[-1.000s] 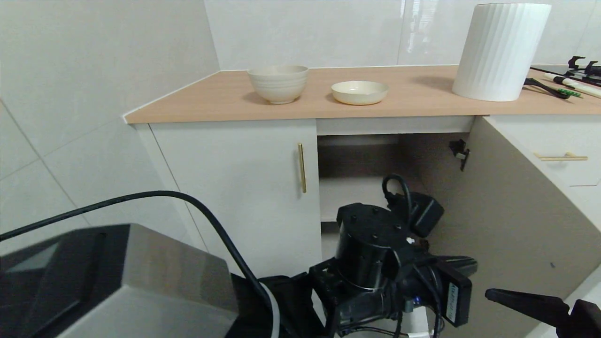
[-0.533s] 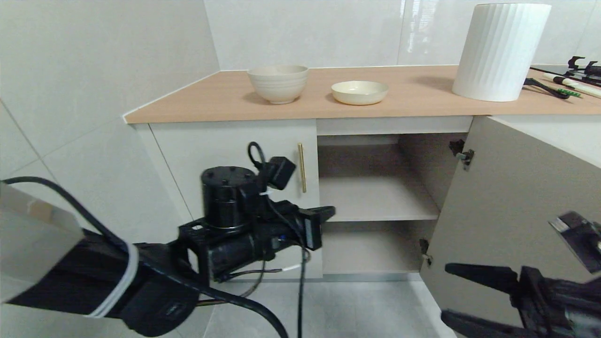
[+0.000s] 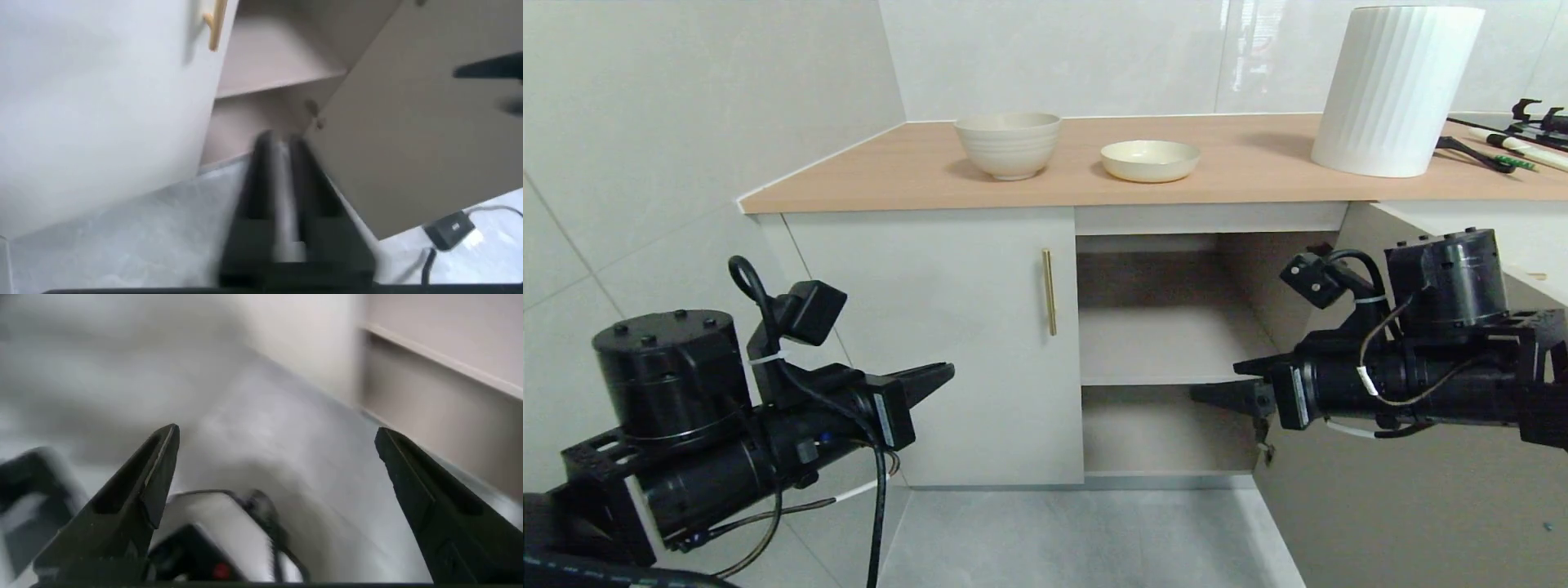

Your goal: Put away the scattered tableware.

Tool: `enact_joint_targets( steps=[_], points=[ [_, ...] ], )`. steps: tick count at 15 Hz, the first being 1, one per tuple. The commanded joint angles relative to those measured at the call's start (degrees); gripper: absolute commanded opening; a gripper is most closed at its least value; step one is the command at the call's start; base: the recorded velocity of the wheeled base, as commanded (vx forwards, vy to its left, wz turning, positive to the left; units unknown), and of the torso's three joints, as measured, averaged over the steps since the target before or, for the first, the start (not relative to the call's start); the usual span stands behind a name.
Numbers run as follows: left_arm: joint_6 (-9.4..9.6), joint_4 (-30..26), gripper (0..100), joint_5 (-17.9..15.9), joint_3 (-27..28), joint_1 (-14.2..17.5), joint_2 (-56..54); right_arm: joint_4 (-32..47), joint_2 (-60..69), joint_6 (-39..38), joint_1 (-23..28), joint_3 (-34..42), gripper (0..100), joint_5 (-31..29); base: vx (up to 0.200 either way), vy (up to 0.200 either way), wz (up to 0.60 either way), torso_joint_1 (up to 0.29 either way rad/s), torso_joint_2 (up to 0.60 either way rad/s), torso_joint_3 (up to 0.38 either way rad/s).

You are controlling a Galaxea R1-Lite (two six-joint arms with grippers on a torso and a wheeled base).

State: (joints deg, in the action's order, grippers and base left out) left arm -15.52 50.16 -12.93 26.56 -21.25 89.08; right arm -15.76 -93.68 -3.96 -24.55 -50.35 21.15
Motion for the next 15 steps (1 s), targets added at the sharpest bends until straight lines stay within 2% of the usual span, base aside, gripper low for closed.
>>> enact_joint_targets(
  steps=[1,2,3,4,6,7,14,15],
  points=[
    [-0.04,-0.1,100,0.1,-0.9,0.7,-4.1,1.3,-1.5,0.1,2.1,-3.0,100,-3.7,0.0,0.0,0.0,0.0,0.0,0.0],
    [-0.04,-0.1,100,0.1,-0.9,0.8,-4.2,1.3,-1.5,-0.1,2.1,-3.0,100,-3.9,0.0,0.0,0.0,0.0,0.0,0.0],
    [0.05,-0.9,100,0.1,-0.6,2.1,-5.8,1.3,0.1,-0.1,1.9,-2.9,100,-7.6,0.0,0.0,0.0,0.0,0.0,0.0],
    [1.19,-2.4,100,0.1,0.4,4.1,-6.5,2.1,2.5,-0.1,1.2,-2.7,100,-10.6,0.0,0.0,0.0,0.0,0.0,0.0],
    [4.71,-2.8,100,0.1,0.9,4.7,-6.5,4.3,5.0,-0.1,1.2,-3.4,100,-12.0,0.0,0.0,0.0,0.0,0.0,0.0],
    [5.41,-2.7,100,0.1,0.9,4.7,-6.7,4.5,5.7,-0.1,1.2,-3.3,100,-12.0,0.0,0.0,0.0,0.0,0.0,0.0],
    [5.32,-3.2,100,0.3,1.6,4.7,-9.8,4.5,6.2,0.1,0.9,-2.8,100,-12.2,0.0,0.0,0.0,0.0,0.0,0.0],
    [5.32,-5.7,100,0.2,2.3,4.7,-12.2,4.6,7.6,0.1,0.3,-2.5,100,-12.3,0.0,0.0,0.0,0.0,0.0,0.0]
  ],
)
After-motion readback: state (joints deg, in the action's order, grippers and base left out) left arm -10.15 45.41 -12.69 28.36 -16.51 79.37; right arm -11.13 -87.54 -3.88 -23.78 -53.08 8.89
